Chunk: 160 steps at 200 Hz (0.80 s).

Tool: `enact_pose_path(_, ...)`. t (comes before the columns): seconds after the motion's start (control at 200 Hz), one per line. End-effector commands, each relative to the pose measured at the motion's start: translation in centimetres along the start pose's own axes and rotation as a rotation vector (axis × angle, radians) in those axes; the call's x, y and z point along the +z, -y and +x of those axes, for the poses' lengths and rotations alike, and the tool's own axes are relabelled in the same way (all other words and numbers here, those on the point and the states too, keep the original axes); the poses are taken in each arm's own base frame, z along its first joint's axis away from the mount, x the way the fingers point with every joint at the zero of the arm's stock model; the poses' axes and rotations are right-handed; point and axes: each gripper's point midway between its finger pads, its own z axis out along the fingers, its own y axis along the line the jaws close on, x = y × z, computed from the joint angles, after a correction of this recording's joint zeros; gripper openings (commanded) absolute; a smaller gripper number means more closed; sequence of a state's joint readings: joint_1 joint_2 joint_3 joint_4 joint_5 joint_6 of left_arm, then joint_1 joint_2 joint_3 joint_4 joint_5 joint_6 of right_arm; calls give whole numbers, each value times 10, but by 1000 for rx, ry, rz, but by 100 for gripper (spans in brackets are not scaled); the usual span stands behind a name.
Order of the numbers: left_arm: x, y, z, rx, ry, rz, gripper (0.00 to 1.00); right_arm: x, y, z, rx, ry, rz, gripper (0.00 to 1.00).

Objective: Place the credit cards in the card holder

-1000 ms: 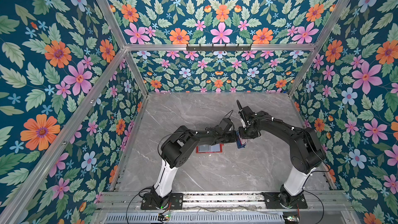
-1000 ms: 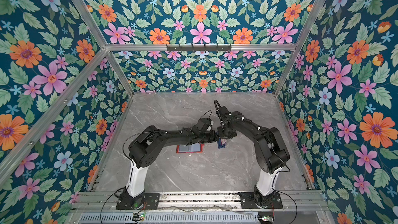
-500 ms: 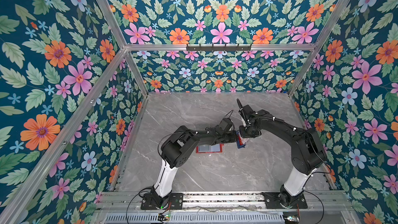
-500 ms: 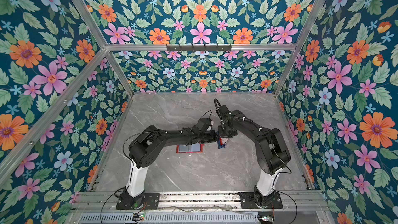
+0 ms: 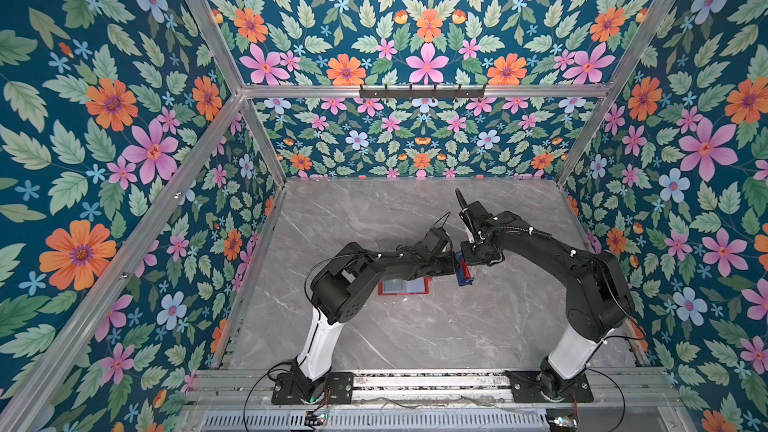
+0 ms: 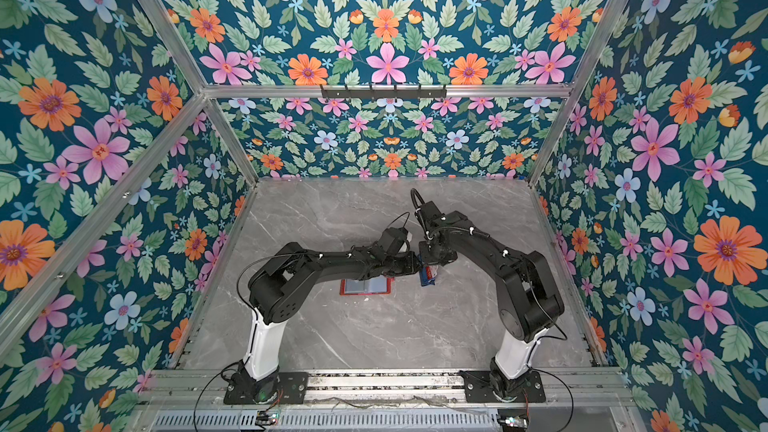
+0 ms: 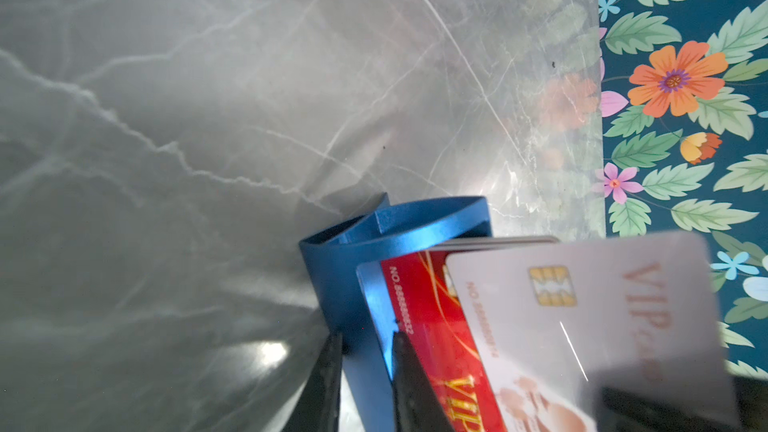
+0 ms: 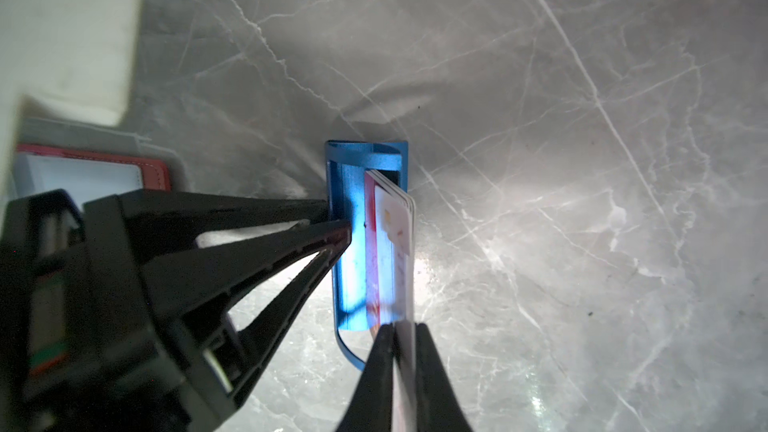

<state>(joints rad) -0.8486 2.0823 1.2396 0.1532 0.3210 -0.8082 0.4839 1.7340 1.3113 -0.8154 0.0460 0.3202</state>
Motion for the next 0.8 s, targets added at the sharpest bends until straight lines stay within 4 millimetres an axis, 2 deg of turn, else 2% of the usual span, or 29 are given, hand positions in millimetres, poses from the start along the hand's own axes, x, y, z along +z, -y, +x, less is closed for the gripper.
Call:
enact_pose_path(0.0, 3, -18, 14, -18, -45, -63, 23, -2, 1, 5, 9, -8, 4, 13)
enact_pose_path(0.185, 2, -16, 14, -21, -43, -55, 24, -5, 2, 7, 15, -3, -1, 12)
enact_pose_path(0.485, 2, -11, 13, -23, -44, -33, 26, -12, -4, 7, 25, 19, -46, 4)
enact_pose_path(0.6, 1, -3, 10, -17, -41, -1, 29, -10, -9, 8, 33, 15, -76, 0)
enact_pose_path(0.61, 1, -2, 10, -15, -40, 3, 29, -19, -10, 6, 35, 40, -87, 0)
enact_pose_path(0.63, 0, 0, 10, -13, -41, 12, 30, -23, -11, 5, 36, 51, -96, 0)
enact_pose_path(0.795, -11, 18, 0, 23, -11, 64, 36, -32, -17, 4, 46, 79, -145, 0)
